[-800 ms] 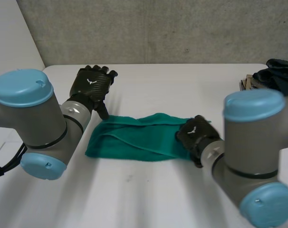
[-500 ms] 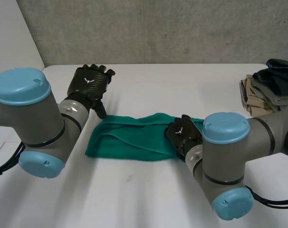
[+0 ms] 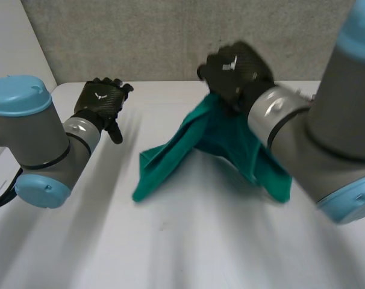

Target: Fold the laundry.

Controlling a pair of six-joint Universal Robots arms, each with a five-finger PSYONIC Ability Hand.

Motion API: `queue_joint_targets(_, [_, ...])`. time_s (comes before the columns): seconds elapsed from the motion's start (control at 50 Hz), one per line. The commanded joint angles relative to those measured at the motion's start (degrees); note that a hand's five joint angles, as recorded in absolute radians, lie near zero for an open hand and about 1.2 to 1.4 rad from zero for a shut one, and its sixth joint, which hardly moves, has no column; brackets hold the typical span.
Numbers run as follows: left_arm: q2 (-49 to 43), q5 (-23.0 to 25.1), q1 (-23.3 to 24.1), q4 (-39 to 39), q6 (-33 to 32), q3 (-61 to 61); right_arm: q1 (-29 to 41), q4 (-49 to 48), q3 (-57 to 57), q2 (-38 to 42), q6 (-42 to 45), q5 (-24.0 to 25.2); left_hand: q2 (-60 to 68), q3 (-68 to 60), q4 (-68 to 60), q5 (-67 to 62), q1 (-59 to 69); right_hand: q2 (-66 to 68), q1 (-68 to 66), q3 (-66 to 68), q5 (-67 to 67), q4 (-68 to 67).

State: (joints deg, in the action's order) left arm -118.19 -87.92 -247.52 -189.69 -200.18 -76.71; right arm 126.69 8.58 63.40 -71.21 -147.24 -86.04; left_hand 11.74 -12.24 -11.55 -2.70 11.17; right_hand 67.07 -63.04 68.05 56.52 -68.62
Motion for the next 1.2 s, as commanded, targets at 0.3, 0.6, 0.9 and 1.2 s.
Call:
queue_joint_targets(0.3, [1.11, 14.79, -5.86, 14.09, -0.21, -1.77, -1.09, 8.71, -3.02, 6.33, 0.89, -0.27, -1.74, 2.24, 1.55, 2.7, -1.17, 0.58, -4.61, -0.39, 1.13, 0.97])
queue_joint_targets(0.6, [1.38, 14.7, -4.37, 13.29, -0.12, -2.39, -3.46, 14.81, 1.19, 13.64, 4.68, -4.49, -1.74, 2.24, 1.55, 2.7, -1.17, -11.32, 7.28, -12.29, -10.77, 12.86])
queue_joint_targets(0.9, [1.21, 14.26, -4.11, 13.12, -0.12, -2.74, -3.2, 0.47, 6.21, 15.31, 2.49, -5.11, -1.74, 2.24, 1.55, 2.7, -1.17, -28.81, 24.78, -29.78, -28.26, 30.36])
queue_joint_targets(1.2, [-0.73, 12.68, -2.35, 13.12, -0.39, -2.04, -4.25, 1.25, -0.73, 18.39, -0.33, -1.25, -1.74, 2.24, 1.55, 2.7, -1.17, 12.93, -16.96, 11.95, 13.48, -11.38])
